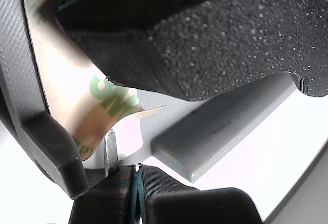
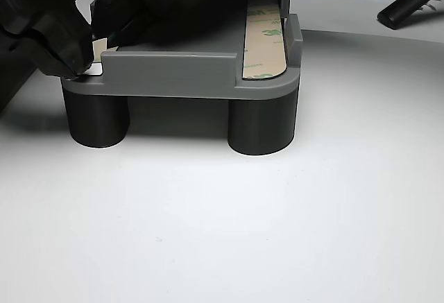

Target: Peel off protective film from adhesive tape.

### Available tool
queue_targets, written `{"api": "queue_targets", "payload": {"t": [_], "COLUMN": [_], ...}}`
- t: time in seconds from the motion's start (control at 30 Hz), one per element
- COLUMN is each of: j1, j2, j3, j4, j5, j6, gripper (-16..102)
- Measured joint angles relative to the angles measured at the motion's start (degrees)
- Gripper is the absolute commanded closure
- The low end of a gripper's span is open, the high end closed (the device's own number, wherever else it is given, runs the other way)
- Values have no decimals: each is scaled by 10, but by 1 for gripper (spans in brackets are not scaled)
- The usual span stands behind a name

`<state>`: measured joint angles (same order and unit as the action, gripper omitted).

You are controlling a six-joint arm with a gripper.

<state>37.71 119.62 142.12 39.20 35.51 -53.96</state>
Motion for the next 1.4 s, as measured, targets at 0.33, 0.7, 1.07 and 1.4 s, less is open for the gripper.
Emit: {"api": "queue_targets", "payload": {"t": [0.33, 0.7, 1.07, 1.4], "j1": [4, 5, 16, 17], "j2": [-11, -15, -15, -15], "j3": [-2, -6, -15, -17], "j4": [-2, 3, 25, 30], "j5": [4, 5, 3, 3], "j6": [6, 13, 30, 32], "gripper": [97, 97, 97, 97]}}
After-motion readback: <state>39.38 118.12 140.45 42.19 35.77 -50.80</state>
